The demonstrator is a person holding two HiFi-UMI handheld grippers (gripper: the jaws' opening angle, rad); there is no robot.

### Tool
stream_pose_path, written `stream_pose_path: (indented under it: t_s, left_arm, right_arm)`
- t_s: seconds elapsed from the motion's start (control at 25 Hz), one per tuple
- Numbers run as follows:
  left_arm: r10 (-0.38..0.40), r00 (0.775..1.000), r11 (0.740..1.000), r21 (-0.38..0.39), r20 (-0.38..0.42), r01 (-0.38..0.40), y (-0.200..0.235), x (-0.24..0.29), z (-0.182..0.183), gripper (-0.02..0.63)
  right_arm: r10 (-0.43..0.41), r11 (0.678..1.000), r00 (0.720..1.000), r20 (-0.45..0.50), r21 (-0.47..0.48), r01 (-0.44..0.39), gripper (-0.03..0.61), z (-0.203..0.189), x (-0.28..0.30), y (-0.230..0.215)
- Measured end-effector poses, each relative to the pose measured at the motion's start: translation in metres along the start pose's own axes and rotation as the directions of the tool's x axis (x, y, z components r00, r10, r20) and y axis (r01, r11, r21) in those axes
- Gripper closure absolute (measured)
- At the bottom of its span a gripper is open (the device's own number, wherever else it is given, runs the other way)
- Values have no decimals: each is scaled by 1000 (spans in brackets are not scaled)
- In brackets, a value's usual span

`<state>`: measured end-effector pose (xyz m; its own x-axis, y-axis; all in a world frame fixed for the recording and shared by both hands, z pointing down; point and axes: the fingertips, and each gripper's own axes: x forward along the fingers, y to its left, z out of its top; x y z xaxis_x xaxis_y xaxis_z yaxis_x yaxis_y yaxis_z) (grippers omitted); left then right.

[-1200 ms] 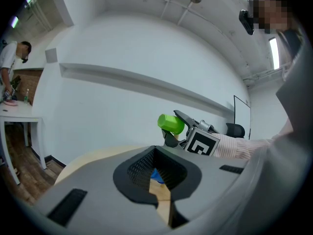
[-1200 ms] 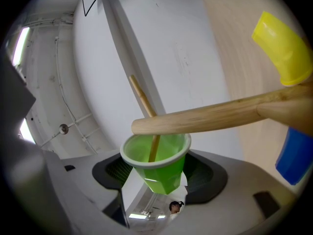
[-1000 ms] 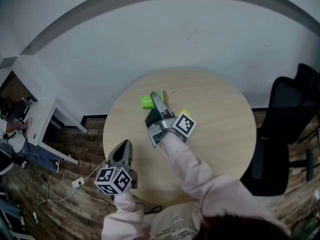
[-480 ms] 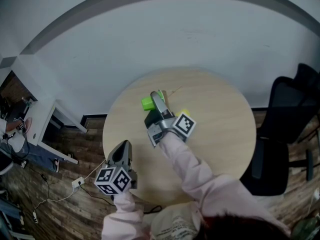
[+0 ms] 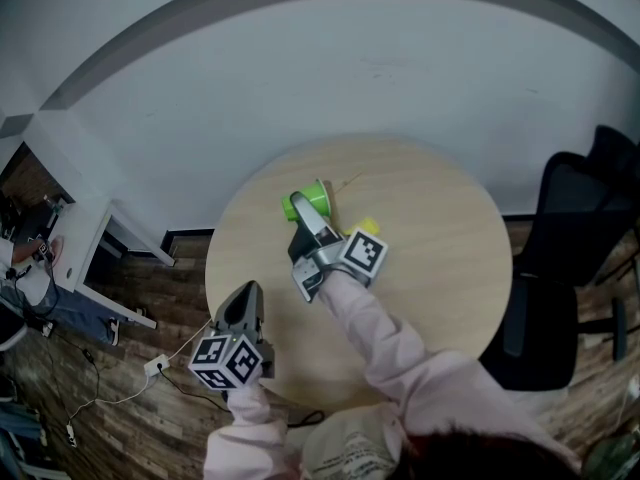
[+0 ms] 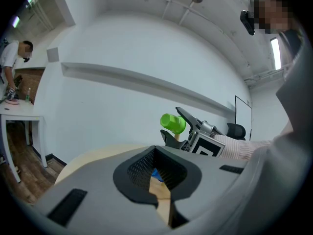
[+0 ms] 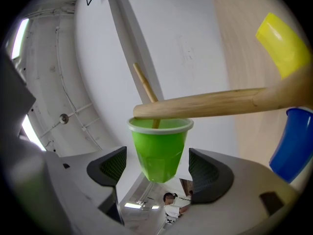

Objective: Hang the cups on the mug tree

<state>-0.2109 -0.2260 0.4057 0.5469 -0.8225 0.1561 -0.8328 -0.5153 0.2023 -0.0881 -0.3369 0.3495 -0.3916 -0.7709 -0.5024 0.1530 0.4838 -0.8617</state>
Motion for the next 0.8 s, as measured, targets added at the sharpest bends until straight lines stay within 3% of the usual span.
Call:
stream_pose_path:
  t_s: [0.36, 0.8]
  left_arm:
    - [-5, 1000, 1000, -2, -5, 5, -4, -3, -5, 609]
    - [-5, 1000, 1000, -17, -12, 5, -9, -8, -13, 609]
  right_arm:
    - [18, 998, 994, -111, -56, -25, 193, -22, -7, 3]
    - [12, 991, 960, -279, -121, -48, 224, -68, -36, 7]
